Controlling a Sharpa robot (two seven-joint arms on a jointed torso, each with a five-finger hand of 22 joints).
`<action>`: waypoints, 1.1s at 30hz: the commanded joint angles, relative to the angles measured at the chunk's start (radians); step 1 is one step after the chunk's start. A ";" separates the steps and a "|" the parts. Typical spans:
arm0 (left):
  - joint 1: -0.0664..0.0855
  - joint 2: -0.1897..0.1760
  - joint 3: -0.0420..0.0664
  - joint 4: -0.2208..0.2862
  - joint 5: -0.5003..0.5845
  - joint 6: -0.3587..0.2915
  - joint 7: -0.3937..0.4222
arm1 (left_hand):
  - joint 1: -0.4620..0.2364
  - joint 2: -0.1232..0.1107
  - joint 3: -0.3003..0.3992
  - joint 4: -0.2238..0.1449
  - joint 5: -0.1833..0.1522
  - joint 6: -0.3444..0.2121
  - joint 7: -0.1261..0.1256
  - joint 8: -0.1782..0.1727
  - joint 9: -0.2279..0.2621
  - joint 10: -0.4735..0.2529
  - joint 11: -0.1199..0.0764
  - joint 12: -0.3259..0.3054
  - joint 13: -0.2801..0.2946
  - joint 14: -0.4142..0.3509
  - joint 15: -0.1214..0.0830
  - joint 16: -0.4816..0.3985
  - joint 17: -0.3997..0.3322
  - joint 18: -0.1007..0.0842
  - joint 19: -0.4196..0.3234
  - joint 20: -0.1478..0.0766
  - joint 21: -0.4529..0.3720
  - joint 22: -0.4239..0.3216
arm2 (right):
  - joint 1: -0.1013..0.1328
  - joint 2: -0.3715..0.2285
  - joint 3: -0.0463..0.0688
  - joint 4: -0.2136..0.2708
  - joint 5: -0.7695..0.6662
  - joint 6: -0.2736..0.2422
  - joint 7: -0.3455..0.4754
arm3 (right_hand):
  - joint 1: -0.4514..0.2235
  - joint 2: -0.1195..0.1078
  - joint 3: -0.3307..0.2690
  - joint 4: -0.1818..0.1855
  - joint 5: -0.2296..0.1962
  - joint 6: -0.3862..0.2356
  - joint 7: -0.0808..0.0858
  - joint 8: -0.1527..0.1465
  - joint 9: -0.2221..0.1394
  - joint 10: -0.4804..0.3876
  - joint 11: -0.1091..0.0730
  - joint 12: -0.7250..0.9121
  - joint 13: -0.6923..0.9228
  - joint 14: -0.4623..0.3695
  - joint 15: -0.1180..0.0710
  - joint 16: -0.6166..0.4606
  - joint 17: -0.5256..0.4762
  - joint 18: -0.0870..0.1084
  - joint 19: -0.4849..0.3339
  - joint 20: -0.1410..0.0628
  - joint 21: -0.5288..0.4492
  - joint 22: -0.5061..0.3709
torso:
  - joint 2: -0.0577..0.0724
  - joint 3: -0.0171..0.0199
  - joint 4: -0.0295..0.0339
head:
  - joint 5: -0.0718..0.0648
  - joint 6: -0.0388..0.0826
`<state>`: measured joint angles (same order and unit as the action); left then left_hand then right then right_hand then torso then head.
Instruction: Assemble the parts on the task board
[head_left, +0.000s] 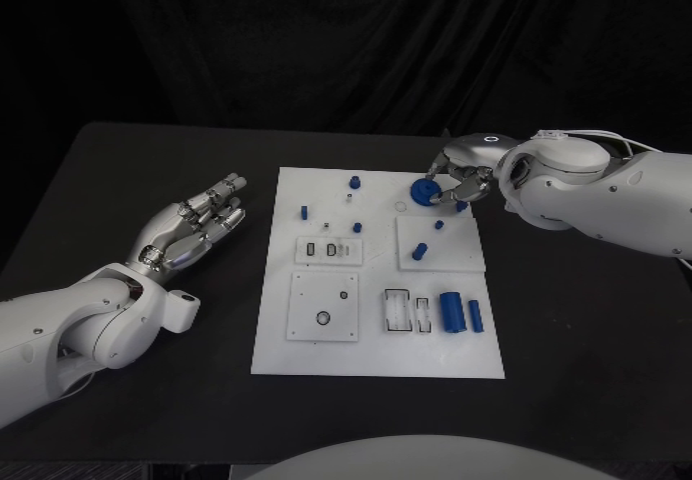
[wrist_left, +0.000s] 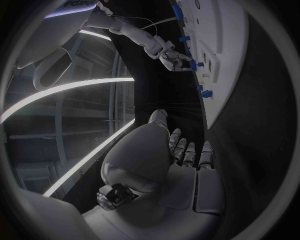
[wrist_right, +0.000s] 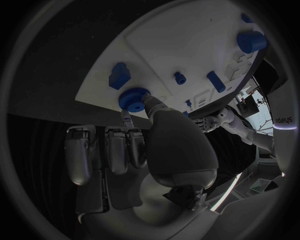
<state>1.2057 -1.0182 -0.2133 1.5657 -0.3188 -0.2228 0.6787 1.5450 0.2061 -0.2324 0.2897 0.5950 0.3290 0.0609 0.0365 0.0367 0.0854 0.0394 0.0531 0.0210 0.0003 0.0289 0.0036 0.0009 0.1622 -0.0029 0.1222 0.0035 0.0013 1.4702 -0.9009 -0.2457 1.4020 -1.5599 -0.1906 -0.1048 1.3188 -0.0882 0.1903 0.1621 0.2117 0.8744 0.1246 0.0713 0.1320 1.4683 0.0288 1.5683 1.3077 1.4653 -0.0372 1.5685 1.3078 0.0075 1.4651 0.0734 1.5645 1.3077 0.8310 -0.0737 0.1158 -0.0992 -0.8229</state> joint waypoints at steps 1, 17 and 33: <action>0.002 0.002 0.001 0.001 0.003 0.021 0.223 | 0.007 0.002 0.006 -0.001 0.006 -0.006 -0.002 -0.001 -0.001 0.000 0.005 -0.006 -0.001 0.000 0.005 -0.004 -0.001 0.003 0.003 0.008 -0.003 -0.001 | -0.010 0.003 -0.002 -0.006 -0.029 0.009 -0.021 | 0.012 -0.002 -0.001 -0.007 -0.007 0.014 -0.004 0.012 0.009 0.102 0.003 0.003 0.263 0.106 0.007 0.002 0.263 -0.007 0.105 0.008 0.006 0.263 | 0.000 0.0001 0.0004 | 0.002 -0.003; 0.001 0.005 0.001 -0.004 0.003 0.038 0.211 | 0.008 0.004 0.010 -0.001 0.010 -0.007 0.002 -0.001 -0.001 -0.002 0.009 -0.006 -0.001 0.000 0.011 -0.004 -0.001 0.006 0.004 0.021 -0.003 0.000 | -0.032 0.024 -0.002 -0.021 -0.108 -0.040 0.001 | 0.000 0.031 -0.013 -0.017 0.172 0.155 -0.084 0.188 0.164 0.102 -0.067 0.003 0.263 0.106 -0.051 0.002 0.263 -0.006 0.102 -0.047 0.003 0.259 | 0.000 -0.0003 0.0017 | 0.001 -0.007; 0.001 0.006 0.001 -0.005 0.003 0.043 0.208 | 0.007 0.005 0.012 -0.001 0.011 -0.007 0.005 -0.001 -0.001 -0.002 0.010 -0.006 -0.001 0.000 0.012 -0.004 -0.001 0.008 0.004 0.025 -0.002 0.000 | -0.034 0.015 -0.002 0.002 -0.113 -0.069 -0.007 | 0.022 0.024 0.017 -0.075 0.279 0.138 -0.097 0.307 0.343 0.102 -0.081 0.003 0.263 0.106 -0.068 0.002 0.263 -0.006 0.103 -0.064 0.004 0.260 | 0.000 -0.0002 0.0005 | 0.008 -0.008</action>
<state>1.2057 -1.0136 -0.2133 1.5596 -0.3187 -0.1934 0.6787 1.5449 0.2061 -0.2270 0.2897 0.6029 0.3255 0.0645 0.0365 0.0367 0.0819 0.0428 0.0531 0.0210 0.0004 0.0359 0.0036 0.0016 0.1622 0.0008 0.1399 0.0035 0.0016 1.4480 -0.8820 -0.2398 1.3996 -1.6534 -0.2640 -0.0987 1.3361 -0.0667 0.1657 0.1292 0.4871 0.9578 0.0859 0.1917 0.1411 1.4666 -0.0449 1.5682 1.3074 1.4690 -0.0984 1.5684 1.3076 0.0076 1.4671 0.0177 1.5644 1.3075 0.8309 -0.0737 0.1164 -0.0938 -0.8291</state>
